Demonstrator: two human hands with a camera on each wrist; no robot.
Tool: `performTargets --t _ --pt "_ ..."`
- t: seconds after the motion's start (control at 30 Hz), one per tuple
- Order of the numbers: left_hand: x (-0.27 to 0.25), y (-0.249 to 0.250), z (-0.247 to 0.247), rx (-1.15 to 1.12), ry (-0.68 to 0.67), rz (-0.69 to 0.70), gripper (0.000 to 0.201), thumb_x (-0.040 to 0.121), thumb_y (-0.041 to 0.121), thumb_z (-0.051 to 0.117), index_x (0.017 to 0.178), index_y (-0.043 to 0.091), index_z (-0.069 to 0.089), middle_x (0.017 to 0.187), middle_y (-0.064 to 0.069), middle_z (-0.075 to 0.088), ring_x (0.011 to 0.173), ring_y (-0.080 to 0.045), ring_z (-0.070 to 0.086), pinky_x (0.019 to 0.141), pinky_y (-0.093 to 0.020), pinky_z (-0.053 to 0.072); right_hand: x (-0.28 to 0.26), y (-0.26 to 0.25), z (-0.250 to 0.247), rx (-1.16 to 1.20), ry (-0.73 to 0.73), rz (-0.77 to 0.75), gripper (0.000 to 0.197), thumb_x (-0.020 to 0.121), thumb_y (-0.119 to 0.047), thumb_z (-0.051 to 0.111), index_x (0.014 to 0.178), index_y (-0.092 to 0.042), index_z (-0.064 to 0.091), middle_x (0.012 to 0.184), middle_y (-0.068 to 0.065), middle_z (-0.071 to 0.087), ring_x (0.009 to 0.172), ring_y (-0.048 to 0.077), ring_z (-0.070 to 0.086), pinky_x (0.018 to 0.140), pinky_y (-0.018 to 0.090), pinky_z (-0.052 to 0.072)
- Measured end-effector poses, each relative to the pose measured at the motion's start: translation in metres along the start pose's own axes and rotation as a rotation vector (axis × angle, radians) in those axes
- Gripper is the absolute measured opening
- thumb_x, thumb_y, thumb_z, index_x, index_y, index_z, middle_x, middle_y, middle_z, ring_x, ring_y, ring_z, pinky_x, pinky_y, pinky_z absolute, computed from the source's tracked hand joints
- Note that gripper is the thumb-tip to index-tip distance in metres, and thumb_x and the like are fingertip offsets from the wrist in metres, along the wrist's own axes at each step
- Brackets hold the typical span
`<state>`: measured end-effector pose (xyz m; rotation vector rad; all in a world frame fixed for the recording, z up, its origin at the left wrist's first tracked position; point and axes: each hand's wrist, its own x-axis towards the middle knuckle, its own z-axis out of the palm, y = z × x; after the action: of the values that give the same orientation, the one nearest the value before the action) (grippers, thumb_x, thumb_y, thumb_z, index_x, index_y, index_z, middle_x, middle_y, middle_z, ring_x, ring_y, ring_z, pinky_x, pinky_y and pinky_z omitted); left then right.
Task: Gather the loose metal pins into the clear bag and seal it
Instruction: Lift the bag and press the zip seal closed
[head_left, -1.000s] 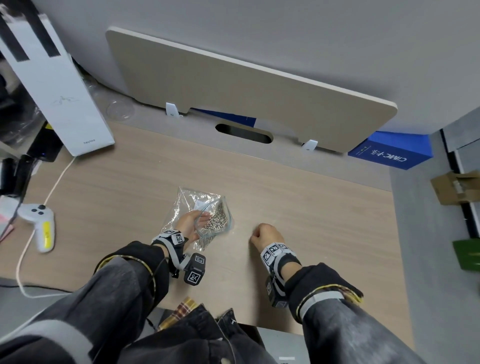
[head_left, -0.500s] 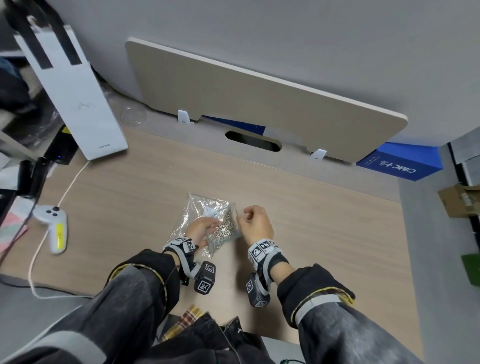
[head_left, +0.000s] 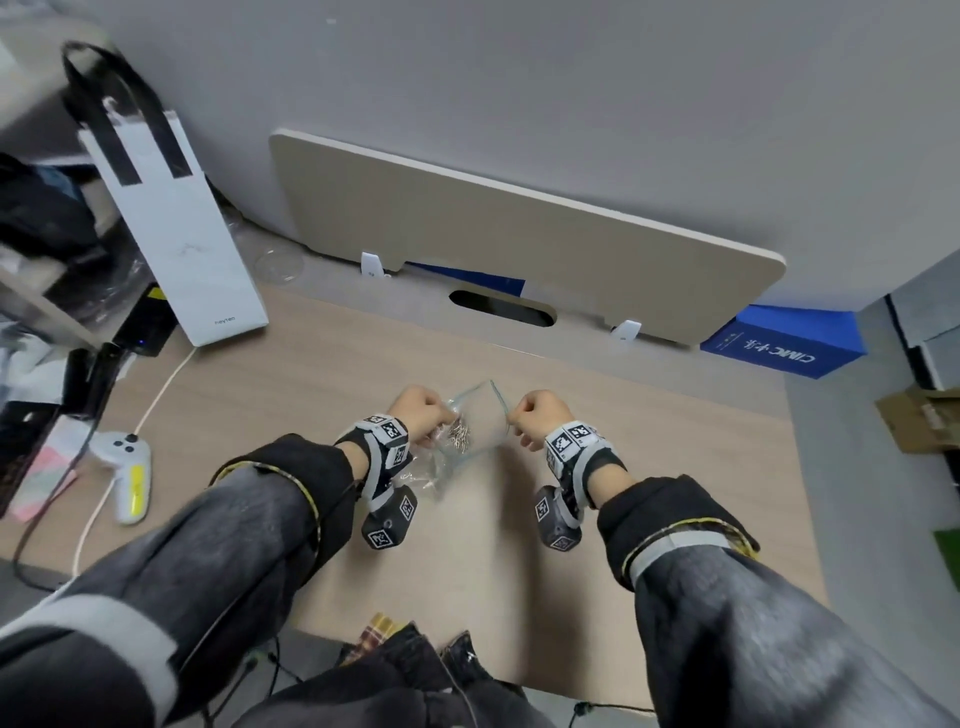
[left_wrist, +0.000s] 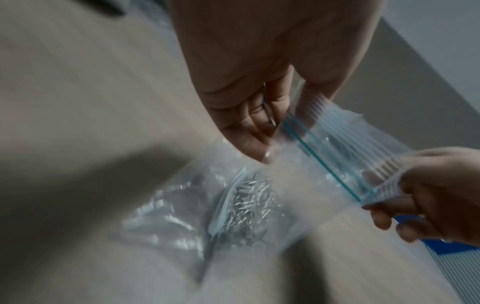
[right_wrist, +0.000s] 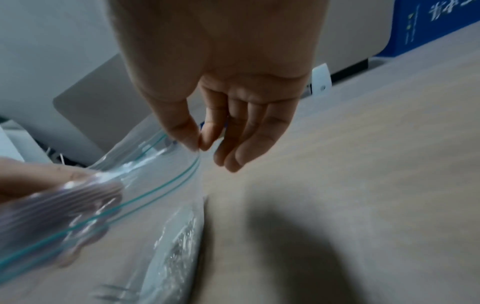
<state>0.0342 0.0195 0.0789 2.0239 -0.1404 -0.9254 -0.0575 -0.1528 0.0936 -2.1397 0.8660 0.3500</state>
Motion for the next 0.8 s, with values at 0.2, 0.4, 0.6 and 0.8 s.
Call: performTargets --t 0.2,0.4,0.6,0.8 --pt "-0.008 0.049 -0.009 0.040 -0.003 0.080 0.013 0.082 0.006 0.065 0.073 0.007 0.056 0.058 -0.009 0.053 0.035 -0.014 0.049 0.033 -0.021 0.044 -0.009 -0.022 -0.049 0.034 0.006 -0.111 0.013 0.080 -0.017 0.059 0.070 -0.015 0.051 0.068 0.006 0.066 0.058 0.022 0.062 0.059 0.035 0.054" --pt "-0.032 0.094 0.004 -0.101 0.003 0.131 0.013 0.082 0.002 0.055 0.072 0.006 0.048 0.045 -0.007 0.055 0.030 -0.018 0.052 0.033 -0.022 0.045 -0.021 -0.048 -0.072 0.175 0.156 -0.335 0.012 0.080 -0.013 0.058 0.069 -0.016 0.053 0.071 0.011 0.069 0.056 0.018 0.059 0.056 0.034 0.050" --pt "-0.046 0.114 0.011 -0.374 0.032 -0.046 0.008 0.085 0.000 0.053 0.092 -0.005 0.053 0.066 -0.021 0.061 0.044 -0.028 0.065 0.040 -0.029 0.054 -0.034 -0.042 -0.083 0.101 0.066 -0.324 0.050 0.079 -0.050 0.067 0.106 -0.009 0.064 0.100 0.004 0.066 0.083 0.015 0.060 0.082 0.037 0.053" --pt "-0.059 0.124 0.019 -0.494 -0.008 -0.102 0.008 0.086 0.002 0.050 0.089 -0.006 0.052 0.071 -0.027 0.070 0.070 -0.037 0.072 0.068 -0.039 0.062 -0.059 -0.027 -0.089 -0.464 0.113 -0.344 0.022 0.085 -0.041 0.063 0.085 -0.019 0.065 0.088 0.004 0.068 0.085 0.025 0.063 0.068 0.030 0.044"
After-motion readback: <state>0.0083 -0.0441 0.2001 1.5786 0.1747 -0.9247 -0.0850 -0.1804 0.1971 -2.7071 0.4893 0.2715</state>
